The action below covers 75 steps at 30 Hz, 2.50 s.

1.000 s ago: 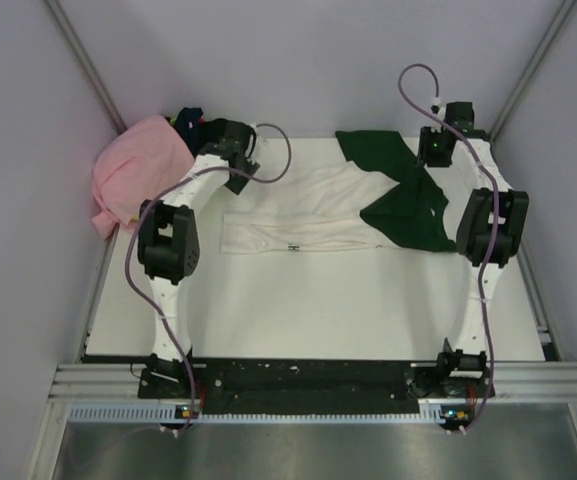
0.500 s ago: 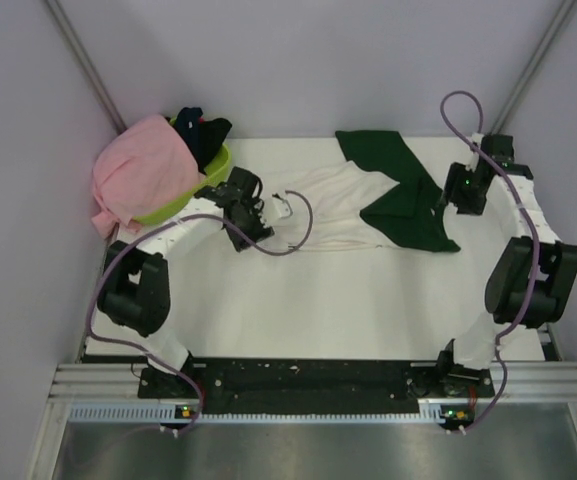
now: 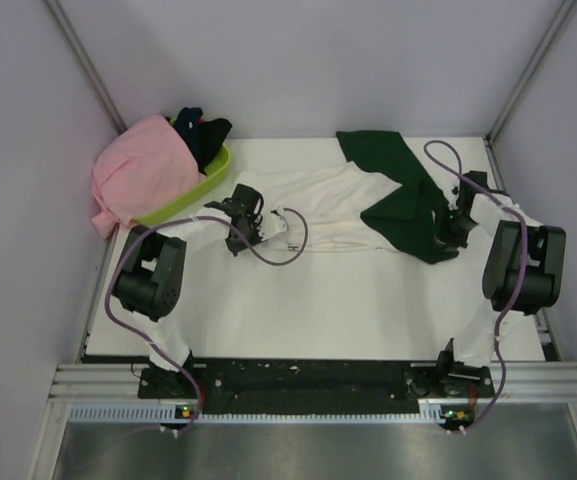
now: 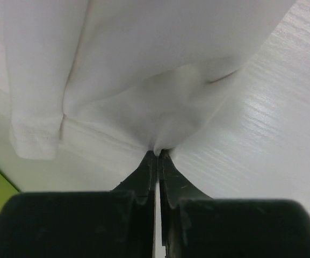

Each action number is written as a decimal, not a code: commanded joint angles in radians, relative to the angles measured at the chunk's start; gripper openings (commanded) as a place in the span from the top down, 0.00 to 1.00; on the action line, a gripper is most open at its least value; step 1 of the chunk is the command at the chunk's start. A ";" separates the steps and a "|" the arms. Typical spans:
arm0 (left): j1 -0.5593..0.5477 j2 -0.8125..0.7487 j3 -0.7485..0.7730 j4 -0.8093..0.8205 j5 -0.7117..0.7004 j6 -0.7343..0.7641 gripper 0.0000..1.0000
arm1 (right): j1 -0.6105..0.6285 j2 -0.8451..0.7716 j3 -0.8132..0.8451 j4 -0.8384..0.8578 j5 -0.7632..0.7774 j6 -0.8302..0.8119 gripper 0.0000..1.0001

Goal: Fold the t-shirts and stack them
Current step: Fold the flattened tshirt in 1/3 of the way

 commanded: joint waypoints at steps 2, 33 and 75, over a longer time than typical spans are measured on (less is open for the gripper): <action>0.010 -0.048 -0.051 0.033 -0.061 0.010 1.00 | -0.039 -0.173 -0.086 0.005 0.023 0.044 1.00; 0.242 -0.289 0.084 -0.540 0.204 0.105 0.33 | -0.240 -0.641 -0.315 -0.127 -0.137 0.138 0.57; 0.346 0.121 0.297 -0.190 -0.003 -0.248 0.66 | 0.186 -0.036 -0.215 0.074 0.032 0.090 1.00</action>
